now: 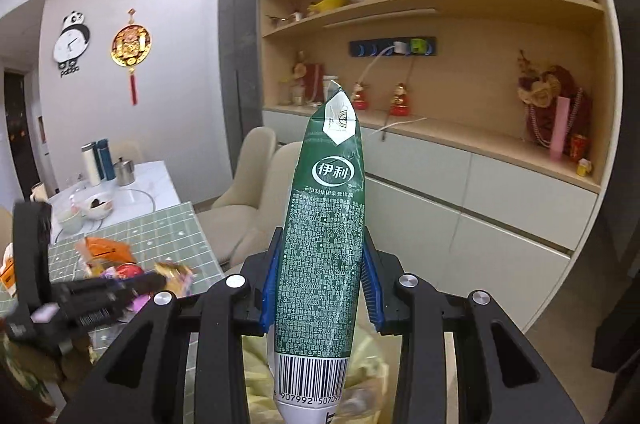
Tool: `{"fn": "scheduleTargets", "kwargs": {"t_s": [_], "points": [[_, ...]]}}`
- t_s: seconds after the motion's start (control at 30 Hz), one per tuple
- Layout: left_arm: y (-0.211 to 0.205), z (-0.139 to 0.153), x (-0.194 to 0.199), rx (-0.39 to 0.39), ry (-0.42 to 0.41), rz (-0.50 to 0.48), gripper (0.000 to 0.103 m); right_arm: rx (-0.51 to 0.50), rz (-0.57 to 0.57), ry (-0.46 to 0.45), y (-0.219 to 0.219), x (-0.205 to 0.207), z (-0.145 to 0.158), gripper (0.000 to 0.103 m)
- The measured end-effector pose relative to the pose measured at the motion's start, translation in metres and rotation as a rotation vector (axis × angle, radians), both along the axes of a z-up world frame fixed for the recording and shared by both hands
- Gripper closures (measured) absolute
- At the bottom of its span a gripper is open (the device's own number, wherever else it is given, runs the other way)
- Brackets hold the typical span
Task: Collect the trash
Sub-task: 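Drop the carton and red packet into the trash bag with both tools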
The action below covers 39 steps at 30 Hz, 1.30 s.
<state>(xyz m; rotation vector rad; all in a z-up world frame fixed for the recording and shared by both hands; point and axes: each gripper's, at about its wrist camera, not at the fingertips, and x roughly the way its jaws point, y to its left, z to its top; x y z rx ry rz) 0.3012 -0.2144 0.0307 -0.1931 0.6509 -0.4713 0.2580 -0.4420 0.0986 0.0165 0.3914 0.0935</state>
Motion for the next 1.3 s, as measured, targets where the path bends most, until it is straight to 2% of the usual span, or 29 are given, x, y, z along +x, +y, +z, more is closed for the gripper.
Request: {"fn": "scheduleTargets", "kwargs": {"t_s": [0.17,0.2,0.23,0.27,0.3,0.4,0.63,0.83,0.87,0.97,1.1,1.3], "points": [[-0.053,-0.021,0.019,0.032,0.010,-0.052,0.090,0.030,0.016,-0.003,-0.026,0.016,-0.012,0.069],[-0.060,-0.028,0.025,0.037,0.020,-0.054,0.087,0.044,0.022,-0.004,-0.029,0.020,-0.014,0.069],[-0.062,-0.034,0.030,0.040,0.038,-0.057,0.077,0.053,0.028,-0.002,-0.030,0.022,-0.017,0.069],[-0.063,-0.037,0.033,0.043,0.052,-0.054,0.071,0.062,0.034,0.001,-0.029,0.026,-0.020,0.069],[-0.061,-0.041,0.036,0.049,0.073,-0.031,0.071,0.070,0.043,0.005,-0.030,0.030,-0.025,0.069],[-0.043,-0.045,0.033,0.046,0.107,0.017,0.068,0.067,0.067,0.018,-0.025,0.039,-0.041,0.069],[-0.007,-0.045,0.006,0.100,0.108,0.132,0.060,0.089,0.129,0.054,-0.007,0.051,-0.084,0.069],[0.021,-0.041,-0.013,0.110,0.109,0.202,0.059,0.124,0.168,0.042,0.008,0.056,-0.110,0.069],[0.025,-0.042,-0.016,0.121,0.107,0.213,0.058,0.140,0.184,0.038,0.009,0.056,-0.115,0.068],[0.039,-0.045,-0.022,0.134,0.117,0.232,0.056,0.155,0.208,0.051,0.014,0.053,-0.132,0.047],[0.062,-0.058,-0.030,0.143,0.157,0.254,0.056,0.150,0.173,0.099,0.025,0.045,-0.145,0.047],[0.113,-0.073,-0.045,0.147,0.192,0.270,0.056,0.127,0.125,0.122,0.050,0.023,-0.148,0.046]]}}
